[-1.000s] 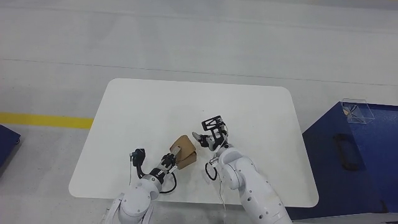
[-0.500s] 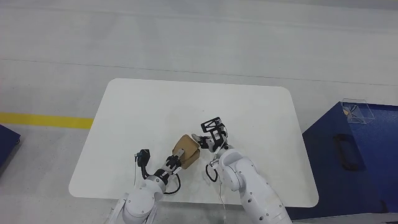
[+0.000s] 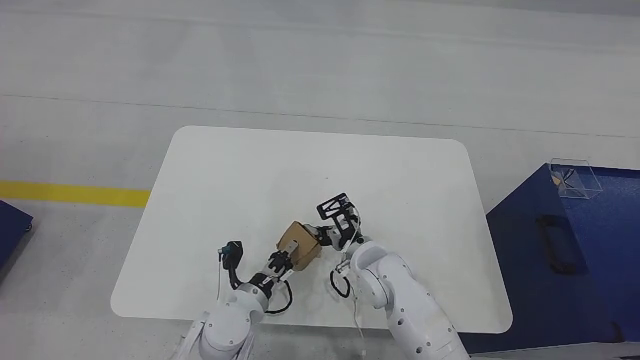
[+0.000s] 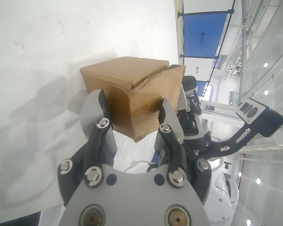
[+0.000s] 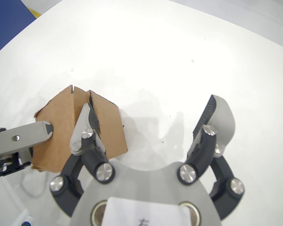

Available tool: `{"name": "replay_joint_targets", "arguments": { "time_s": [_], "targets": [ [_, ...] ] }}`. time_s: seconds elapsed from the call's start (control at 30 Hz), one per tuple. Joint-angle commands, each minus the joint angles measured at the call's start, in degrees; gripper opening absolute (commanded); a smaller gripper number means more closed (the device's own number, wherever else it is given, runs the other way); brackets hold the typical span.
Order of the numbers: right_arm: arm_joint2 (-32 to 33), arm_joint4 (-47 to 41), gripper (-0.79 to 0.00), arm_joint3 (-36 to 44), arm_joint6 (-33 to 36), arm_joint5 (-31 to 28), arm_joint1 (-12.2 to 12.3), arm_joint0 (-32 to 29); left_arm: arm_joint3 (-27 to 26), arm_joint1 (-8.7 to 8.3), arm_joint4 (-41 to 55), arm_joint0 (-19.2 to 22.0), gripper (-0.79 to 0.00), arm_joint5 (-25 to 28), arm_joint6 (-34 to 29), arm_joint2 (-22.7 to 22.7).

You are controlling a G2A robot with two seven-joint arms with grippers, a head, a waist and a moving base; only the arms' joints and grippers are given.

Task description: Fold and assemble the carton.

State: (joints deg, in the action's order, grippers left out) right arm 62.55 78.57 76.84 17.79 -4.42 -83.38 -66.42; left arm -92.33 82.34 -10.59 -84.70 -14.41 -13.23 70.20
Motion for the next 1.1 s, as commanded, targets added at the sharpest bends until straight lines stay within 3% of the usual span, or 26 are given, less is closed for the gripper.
{"name": "replay_joint_targets", "arguments": {
  "time_s": [0.0, 1.07],
  "targets": [
    [-0.01, 0.14, 0.000, -0.02, 0.07, 0.03, 0.02, -0.01, 0.06, -0.01, 0.03, 0.11, -0.397, -0.16, 0.09, -0.16],
    [0.77, -1.57, 0.000, -1.18, 0.34, 0.31, 0.03, 1.09, 0.41, -0.19, 0.21, 1.44, -0.339, -1.85, 1.48, -2.02]
  ]
}}
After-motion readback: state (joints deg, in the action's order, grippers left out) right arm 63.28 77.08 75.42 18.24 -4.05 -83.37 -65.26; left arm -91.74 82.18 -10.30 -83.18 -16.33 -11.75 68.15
